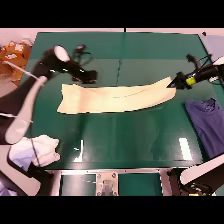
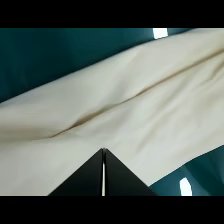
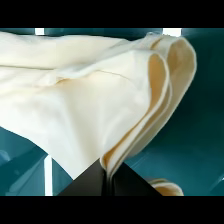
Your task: Fold the shirts.
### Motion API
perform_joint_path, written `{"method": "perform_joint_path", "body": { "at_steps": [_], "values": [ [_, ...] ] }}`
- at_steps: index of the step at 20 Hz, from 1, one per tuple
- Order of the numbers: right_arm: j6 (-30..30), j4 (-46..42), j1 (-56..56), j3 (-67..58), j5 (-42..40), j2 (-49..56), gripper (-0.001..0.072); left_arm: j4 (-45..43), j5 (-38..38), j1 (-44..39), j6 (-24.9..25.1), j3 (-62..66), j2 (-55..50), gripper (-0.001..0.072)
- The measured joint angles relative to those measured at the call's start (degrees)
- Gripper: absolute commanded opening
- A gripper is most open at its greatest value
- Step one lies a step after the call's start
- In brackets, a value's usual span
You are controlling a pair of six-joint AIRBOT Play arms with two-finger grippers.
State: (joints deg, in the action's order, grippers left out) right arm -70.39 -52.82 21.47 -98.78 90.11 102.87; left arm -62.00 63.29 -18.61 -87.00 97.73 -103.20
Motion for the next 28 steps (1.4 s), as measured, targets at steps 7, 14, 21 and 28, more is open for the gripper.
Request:
{"method": "perform_joint_path", "body": {
  "at_steps": [7,14,21,28],
  "values": [
    [-1.03,5.49,-1.18,-1.88,5.64,-15.96,0.0013,11.67,-18.97,-16.20,0.15,0.17,-10.10,0.0019],
    [-1.29,7.30,-1.44,-2.23,6.25,-18.88,0.0013,18.14,-20.70,-18.91,0.50,3.50,-13.33,0.0020],
    [-4.61,11.34,-6.19,-2.23,6.16,-18.93,0.0014,12.59,7.96,-6.43,0.83,20.17,-12.13,0.0019],
    [-11.50,12.17,-28.46,-1.84,-8.63,-17.53,0.0014,-1.75,25.00,9.42,0.98,23.28,-1.51,0.0020]
  ]
}}
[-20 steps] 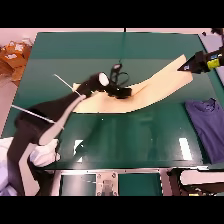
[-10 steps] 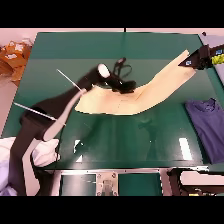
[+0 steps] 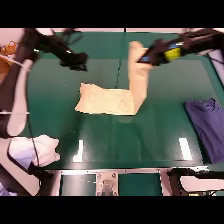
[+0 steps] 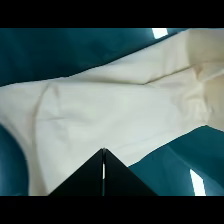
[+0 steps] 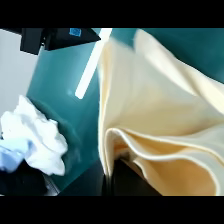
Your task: Fold the shirts.
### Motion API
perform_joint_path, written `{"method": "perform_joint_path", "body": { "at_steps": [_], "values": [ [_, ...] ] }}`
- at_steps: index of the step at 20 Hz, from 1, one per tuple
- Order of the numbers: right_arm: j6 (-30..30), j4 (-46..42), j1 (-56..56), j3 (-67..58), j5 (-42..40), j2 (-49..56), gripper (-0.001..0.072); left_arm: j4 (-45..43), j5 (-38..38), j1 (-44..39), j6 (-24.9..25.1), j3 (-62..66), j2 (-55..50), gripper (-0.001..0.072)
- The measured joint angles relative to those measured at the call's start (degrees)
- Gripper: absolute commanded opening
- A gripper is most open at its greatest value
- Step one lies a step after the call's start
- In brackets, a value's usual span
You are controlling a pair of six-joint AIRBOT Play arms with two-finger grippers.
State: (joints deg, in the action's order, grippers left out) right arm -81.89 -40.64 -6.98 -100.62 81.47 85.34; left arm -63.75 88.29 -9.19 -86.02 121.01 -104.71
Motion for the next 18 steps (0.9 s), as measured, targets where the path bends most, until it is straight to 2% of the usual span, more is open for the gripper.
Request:
{"method": "perform_joint_path", "body": {
  "at_steps": [2,3,5,6,8,11,14,15,18],
  "values": [
    [-2.23,-1.75,-8.09,0.28,-8.41,2.91,0.0027,-1.81,1.86,3.76,1.70,-0.70,2.40,0.0020],
    [-3.43,-2.45,-11.89,0.39,-12.74,5.01,0.0145,-2.19,2.62,5.29,2.58,-1.01,3.23,0.0020],
    [-5.40,-3.30,-19.67,0.50,-23.50,11.02,0.0447,-2.97,4.20,7.96,4.28,-1.79,4.11,0.0020],
    [-6.34,-3.39,-22.84,0.55,-28.89,14.23,0.0484,-3.32,4.83,9.20,4.96,-2.19,4.57,0.0020],
    [-7.80,-1.86,-28.04,0.61,-38.47,20.37,0.0473,-3.67,5.77,11.08,5.84,-2.97,4.85,0.0020],
    [-8.92,-0.02,-29.29,0.61,-43.30,24.74,0.0431,-3.74,6.51,12.76,6.54,-3.54,5.25,0.0020],
    [-9.14,-0.52,-23.76,0.61,-37.97,23.52,0.0416,-3.82,6.88,13.38,6.84,-3.78,5.33,0.0020],
    [-9.22,-1.77,-20.74,0.66,-34.84,22.14,0.0370,-3.87,6.91,13.51,6.84,-3.87,5.31,0.0020],
    [-9.31,-7.74,-11.74,2.27,-23.93,17.29,0.0369,-3.93,6.88,13.68,6.80,-3.89,5.33,0.0020]
  ]
}}
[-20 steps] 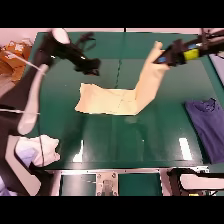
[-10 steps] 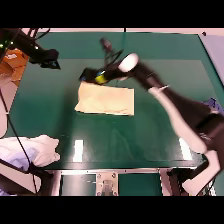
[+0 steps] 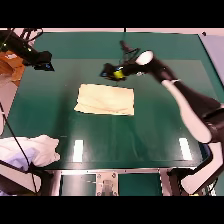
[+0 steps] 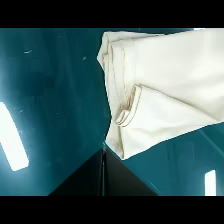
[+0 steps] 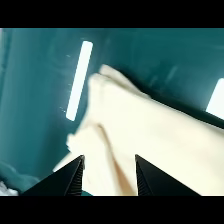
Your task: Fold the shirts.
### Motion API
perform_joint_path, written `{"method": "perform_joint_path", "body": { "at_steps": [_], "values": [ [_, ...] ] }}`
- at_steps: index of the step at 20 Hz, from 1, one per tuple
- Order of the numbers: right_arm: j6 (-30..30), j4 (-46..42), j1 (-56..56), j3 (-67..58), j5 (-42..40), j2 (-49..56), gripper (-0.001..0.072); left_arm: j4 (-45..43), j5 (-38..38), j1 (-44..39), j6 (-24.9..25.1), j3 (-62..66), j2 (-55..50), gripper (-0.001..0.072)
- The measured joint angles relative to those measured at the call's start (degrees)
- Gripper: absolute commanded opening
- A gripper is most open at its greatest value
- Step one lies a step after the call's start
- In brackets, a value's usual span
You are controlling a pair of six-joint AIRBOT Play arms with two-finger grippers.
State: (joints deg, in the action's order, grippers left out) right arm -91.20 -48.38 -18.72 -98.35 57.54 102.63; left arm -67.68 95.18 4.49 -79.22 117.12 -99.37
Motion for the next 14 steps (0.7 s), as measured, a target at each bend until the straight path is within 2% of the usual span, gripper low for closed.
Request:
{"method": "perform_joint_path", "body": {
  "at_steps": [2,3,4,8,12,13,14],
  "values": [
    [0.02,-4.66,5.73,3.45,5.66,-3.67,0.0407,-0.07,-0.04,0.11,-0.46,-0.04,-0.02,0.0020],
    [0.24,-6.84,8.37,6.21,7.76,-5.35,0.0547,-0.04,-0.07,0.09,-0.70,-0.04,-0.02,0.0020],
    [0.52,-8.24,10.51,9.03,8.98,-6.67,0.0570,-0.02,-0.09,0.09,-1.03,-0.04,-0.02,0.0020],
    [3.08,-8.33,16.04,20.44,8.79,-8.52,0.0570,-0.04,-0.17,0.09,-2.03,-0.04,-0.02,0.0020],
    [9.18,0.68,15.61,26.73,5.22,-5.18,0.0568,-0.04,-0.17,0.11,-2.84,-0.04,-0.02,0.0019],
    [11.08,4.28,14.75,27.47,4.59,-3.89,0.0552,-0.02,-0.17,0.09,-2.99,-0.04,-0.02,0.0020],
    [13.14,7.67,13.79,27.93,3.98,-2.82,0.0343,-0.04,-0.20,0.09,-3.02,-0.04,-0.02,0.0020]
  ]
}}
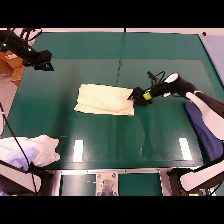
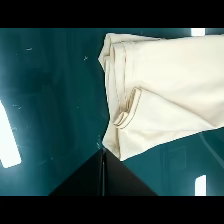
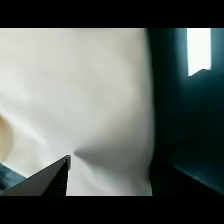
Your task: Fold the shirts.
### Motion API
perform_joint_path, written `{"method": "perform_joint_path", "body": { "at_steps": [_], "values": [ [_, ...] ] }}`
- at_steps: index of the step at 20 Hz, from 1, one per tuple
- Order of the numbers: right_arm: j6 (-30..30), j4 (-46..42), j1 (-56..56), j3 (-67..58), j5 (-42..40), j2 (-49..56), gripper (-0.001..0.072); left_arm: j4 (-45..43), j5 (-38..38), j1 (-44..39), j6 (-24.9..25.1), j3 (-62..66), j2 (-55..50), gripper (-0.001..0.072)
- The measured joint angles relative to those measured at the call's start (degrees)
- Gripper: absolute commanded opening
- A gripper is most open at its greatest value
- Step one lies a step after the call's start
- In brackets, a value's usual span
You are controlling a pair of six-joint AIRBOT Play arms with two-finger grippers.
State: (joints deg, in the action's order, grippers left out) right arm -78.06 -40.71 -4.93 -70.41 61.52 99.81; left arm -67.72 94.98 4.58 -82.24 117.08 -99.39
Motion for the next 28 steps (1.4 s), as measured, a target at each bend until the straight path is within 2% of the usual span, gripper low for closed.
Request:
{"method": "perform_joint_path", "body": {
  "at_steps": [1,2,5,9,13,18,24,28],
  "values": [
    [1.88,3.04,-0.92,0.33,-1.22,1.05,0.0043,0.00,0.02,0.02,-0.07,0.00,0.02,0.0020],
    [4.00,5.95,-1.73,0.48,-2.29,2.01,0.0014,0.00,0.02,0.02,-0.17,0.00,0.02,0.0020],
    [8.31,13.97,-2.73,-1.77,-2.03,2.58,0.0013,0.02,0.15,0.00,-0.20,0.00,0.02,0.0020],
    [9.16,17.27,1.57,-10.29,1.20,-2.38,0.0012,0.11,0.20,0.00,-0.22,0.00,0.00,0.0020],
    [2.86,12.17,11.72,-21.29,6.34,-8.11,0.0012,0.57,0.20,0.00,-0.44,0.00,0.00,0.0020],
    [-4.22,4.28,29.59,-30.73,13.46,-11.67,0.0012,0.76,0.15,0.00,-1.33,0.00,0.00,0.0020],
    [-6.71,1.31,50.36,-33.79,20.76,-12.85,0.0012,0.87,0.00,0.02,-1.73,0.00,0.00,0.0020],
    [-7.02,0.70,60.41,-34.23,24.81,-13.40,0.0011,0.87,-0.24,0.02,-1.77,0.00,0.00,0.0020]
  ]
}}
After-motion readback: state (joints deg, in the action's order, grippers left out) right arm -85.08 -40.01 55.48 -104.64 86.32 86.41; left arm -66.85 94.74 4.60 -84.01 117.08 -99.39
